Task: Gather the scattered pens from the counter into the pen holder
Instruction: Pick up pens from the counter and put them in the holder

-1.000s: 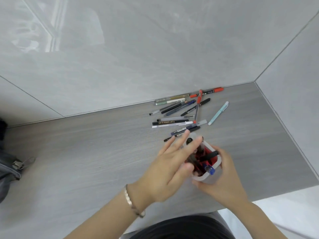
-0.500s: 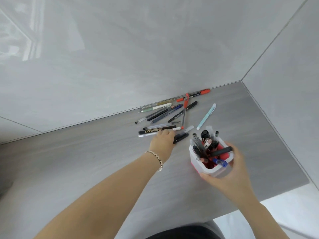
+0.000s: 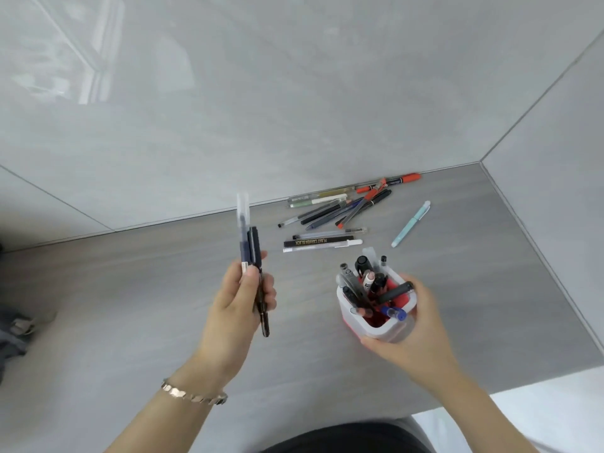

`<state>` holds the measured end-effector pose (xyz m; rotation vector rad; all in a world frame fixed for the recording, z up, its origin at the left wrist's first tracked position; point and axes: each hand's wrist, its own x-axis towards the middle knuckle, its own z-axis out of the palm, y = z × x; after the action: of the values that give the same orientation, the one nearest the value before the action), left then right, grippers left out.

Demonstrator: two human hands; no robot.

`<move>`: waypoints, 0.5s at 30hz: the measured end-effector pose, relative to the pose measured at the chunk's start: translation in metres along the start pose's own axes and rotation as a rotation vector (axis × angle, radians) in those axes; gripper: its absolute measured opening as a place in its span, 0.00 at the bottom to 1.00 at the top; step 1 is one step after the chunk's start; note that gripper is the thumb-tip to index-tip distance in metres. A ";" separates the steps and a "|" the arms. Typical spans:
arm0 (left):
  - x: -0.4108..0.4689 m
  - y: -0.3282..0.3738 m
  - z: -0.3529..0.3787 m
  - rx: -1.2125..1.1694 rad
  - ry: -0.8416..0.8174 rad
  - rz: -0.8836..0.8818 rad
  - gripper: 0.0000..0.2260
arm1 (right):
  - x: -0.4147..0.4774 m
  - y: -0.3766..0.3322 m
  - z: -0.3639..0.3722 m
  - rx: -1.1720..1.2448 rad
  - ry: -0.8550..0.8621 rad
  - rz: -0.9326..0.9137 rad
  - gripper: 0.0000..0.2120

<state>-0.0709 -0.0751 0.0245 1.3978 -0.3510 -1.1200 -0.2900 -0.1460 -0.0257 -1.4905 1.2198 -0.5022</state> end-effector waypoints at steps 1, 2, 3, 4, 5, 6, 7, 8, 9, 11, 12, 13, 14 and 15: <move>-0.006 0.011 0.002 -0.123 -0.001 0.042 0.11 | 0.000 -0.001 0.005 0.009 -0.026 -0.008 0.42; -0.012 0.018 0.004 -0.222 -0.014 0.087 0.10 | 0.000 -0.003 0.010 0.014 -0.043 -0.016 0.41; -0.018 0.025 0.007 -0.292 -0.030 0.132 0.09 | -0.001 -0.005 0.015 0.018 -0.053 -0.016 0.41; -0.023 0.029 0.009 -0.318 -0.040 0.173 0.08 | -0.002 -0.008 0.019 0.026 -0.061 -0.019 0.40; -0.028 0.030 0.012 -0.314 -0.048 0.211 0.07 | -0.003 -0.010 0.023 0.034 -0.068 -0.025 0.41; -0.032 0.029 0.014 -0.295 -0.061 0.246 0.06 | -0.005 -0.013 0.027 0.040 -0.076 -0.021 0.41; -0.036 0.025 0.016 -0.281 -0.077 0.277 0.05 | -0.007 -0.016 0.029 0.048 -0.087 -0.022 0.41; -0.039 0.020 0.017 -0.271 -0.090 0.293 0.06 | -0.009 -0.018 0.032 0.053 -0.094 -0.021 0.41; -0.041 0.013 0.019 -0.261 -0.094 0.300 0.06 | -0.011 -0.020 0.034 0.060 -0.100 -0.027 0.40; -0.043 0.000 0.023 -0.233 -0.088 0.304 0.06 | -0.015 -0.023 0.037 0.074 -0.106 -0.034 0.39; -0.044 -0.006 0.026 -0.214 -0.082 0.313 0.06 | -0.017 -0.024 0.039 0.089 -0.114 -0.037 0.39; -0.044 -0.011 0.029 -0.188 -0.073 0.331 0.06 | -0.019 -0.026 0.041 0.103 -0.123 -0.040 0.40; -0.044 -0.015 0.033 -0.156 -0.063 0.352 0.07 | -0.021 -0.026 0.042 0.115 -0.126 -0.036 0.41; -0.044 -0.018 0.037 -0.123 -0.063 0.367 0.07 | -0.022 -0.027 0.043 0.134 -0.126 -0.038 0.43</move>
<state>-0.1281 -0.0594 0.0345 1.1362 -0.5508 -0.8677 -0.2517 -0.1096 -0.0091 -1.4119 1.0419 -0.4982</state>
